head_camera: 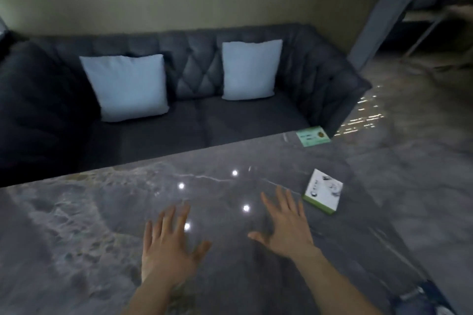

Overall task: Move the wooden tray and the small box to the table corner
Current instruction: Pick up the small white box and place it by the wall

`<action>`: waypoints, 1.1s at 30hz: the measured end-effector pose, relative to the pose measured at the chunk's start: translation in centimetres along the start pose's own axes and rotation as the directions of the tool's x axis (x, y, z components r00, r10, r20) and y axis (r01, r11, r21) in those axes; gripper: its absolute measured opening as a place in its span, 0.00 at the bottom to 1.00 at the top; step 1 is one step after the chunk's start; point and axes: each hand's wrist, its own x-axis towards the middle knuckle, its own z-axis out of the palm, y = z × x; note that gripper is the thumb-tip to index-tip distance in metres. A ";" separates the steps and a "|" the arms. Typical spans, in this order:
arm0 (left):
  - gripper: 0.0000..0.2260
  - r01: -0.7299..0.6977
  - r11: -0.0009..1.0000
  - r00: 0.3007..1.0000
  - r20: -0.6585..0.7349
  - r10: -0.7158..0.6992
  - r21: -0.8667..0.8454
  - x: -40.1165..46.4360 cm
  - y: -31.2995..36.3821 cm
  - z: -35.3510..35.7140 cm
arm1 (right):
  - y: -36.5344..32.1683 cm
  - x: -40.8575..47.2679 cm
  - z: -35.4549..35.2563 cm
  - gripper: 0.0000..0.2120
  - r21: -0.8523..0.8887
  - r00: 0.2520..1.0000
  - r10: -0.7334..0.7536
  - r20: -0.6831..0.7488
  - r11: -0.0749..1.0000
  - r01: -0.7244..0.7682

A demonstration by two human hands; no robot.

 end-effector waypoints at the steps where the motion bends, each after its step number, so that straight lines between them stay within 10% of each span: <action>1: 0.44 -0.033 0.999 0.999 0.009 0.033 0.004 -0.3 2.1 0.6 | 2.8 -0.8 -0.7 0.56 0.019 0.999 0.041 -0.030 0.999 -0.040; 9: 0.40 -0.308 0.951 0.944 0.119 0.309 -0.032 -2.5 24.7 6.0 | 25.8 -10.1 -4.9 0.50 0.284 0.877 0.443 -0.186 0.879 -0.384; 17: 0.40 -0.446 0.866 0.820 0.283 0.497 -0.227 -3.9 47.2 14.7 | 44.2 -15.1 -8.0 0.58 0.388 0.829 0.522 -0.199 0.819 -0.423; 24: 0.36 -0.355 0.863 0.769 0.413 0.488 -0.358 -5.1 58.7 22.9 | 53.3 -14.5 -7.3 0.63 0.617 0.825 0.560 -0.081 0.678 -0.399; 33: 0.34 -0.124 0.814 0.789 0.441 0.427 -0.567 -5.5 61.5 30.8 | 55.5 -13.8 -1.1 0.30 0.734 0.677 0.732 -0.071 0.498 -0.462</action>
